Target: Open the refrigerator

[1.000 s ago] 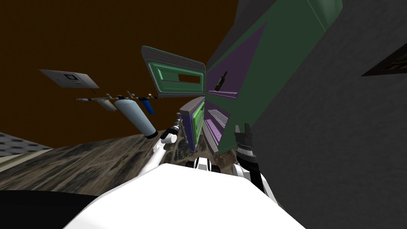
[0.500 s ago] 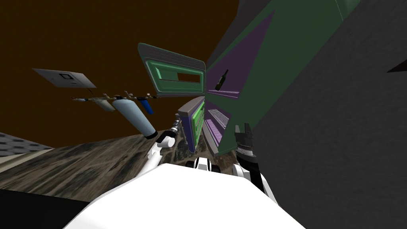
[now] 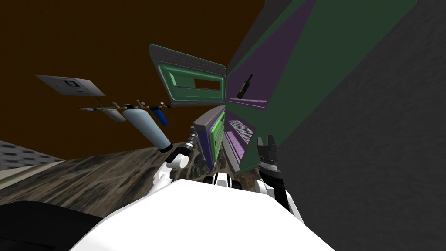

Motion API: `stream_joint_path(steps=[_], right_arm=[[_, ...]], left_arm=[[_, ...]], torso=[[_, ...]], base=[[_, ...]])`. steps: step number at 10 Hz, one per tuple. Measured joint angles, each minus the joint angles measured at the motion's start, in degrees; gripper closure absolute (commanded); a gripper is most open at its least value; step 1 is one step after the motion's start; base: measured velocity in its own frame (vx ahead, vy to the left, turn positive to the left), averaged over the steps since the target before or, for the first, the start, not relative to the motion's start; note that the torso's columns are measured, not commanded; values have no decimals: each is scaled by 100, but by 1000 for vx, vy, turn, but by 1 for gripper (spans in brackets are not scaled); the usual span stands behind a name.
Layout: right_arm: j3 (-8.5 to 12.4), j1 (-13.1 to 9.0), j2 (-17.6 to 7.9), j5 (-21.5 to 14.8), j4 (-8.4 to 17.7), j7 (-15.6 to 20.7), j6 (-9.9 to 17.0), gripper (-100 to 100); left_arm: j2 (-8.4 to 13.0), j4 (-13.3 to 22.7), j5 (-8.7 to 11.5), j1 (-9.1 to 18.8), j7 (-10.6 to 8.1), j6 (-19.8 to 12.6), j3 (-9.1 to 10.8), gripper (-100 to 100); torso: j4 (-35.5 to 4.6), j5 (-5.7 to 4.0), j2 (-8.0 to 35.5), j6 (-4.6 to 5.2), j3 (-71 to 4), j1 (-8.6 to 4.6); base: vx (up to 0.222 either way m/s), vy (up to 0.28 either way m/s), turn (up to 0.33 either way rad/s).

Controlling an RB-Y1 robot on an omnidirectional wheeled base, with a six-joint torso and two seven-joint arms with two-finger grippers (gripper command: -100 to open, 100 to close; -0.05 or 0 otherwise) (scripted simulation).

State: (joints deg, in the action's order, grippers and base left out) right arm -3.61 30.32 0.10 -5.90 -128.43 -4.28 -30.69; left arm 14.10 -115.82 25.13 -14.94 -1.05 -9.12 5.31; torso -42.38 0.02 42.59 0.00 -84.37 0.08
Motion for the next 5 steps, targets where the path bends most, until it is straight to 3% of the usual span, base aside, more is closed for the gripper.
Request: stream_joint_path(steps=[1,3,5], right_arm=[[0,0,0,0,0,0,0,0],[0,2,0,0,0,0,0,0],[0,0,0,0,0,0,0,0]], left_arm=[[12,-116,7,-51,1,53,-19,100],[-52,-529,-124,-389,-204,-229,-126,100],[-72,-862,-152,-693,-236,-270,-156,100]], torso=[[3,-1,-9,0,-5,-5],[22,-7,-71,2,-46,-24],[2,0,-11,4,-9,2]], base=[[116,-27,146],[124,-45,46],[12,3,-7]])
